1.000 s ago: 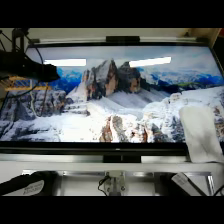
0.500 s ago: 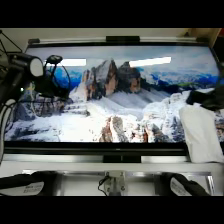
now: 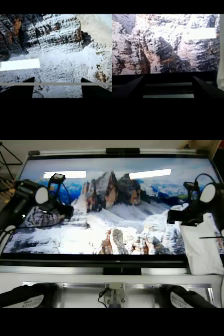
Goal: Fold the shirts.
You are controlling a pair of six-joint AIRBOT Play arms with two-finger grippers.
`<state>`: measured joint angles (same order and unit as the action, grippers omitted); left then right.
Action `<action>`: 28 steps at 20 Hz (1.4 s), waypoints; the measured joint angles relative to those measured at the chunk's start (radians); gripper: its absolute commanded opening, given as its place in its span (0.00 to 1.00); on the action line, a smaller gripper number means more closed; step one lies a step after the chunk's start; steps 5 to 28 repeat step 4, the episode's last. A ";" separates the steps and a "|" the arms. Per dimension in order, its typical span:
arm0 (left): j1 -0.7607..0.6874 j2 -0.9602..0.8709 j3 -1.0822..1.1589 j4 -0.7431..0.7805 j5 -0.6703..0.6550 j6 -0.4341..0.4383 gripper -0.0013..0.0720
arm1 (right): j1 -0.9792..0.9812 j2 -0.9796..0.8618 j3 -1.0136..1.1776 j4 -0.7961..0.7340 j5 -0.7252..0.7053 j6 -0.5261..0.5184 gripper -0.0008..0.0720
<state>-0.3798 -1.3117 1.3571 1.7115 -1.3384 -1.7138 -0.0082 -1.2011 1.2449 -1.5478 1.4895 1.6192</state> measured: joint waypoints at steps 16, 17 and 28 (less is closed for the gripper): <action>-0.003 0.003 -0.006 0.000 0.008 -0.003 0.99 | 0.006 -0.003 0.000 0.000 0.006 0.000 0.94; -0.003 0.003 -0.006 0.000 0.008 -0.003 0.99 | 0.006 -0.003 0.000 0.000 0.006 0.000 0.94; -0.003 0.003 -0.006 0.000 0.008 -0.003 0.99 | 0.006 -0.003 0.000 0.000 0.006 0.000 0.94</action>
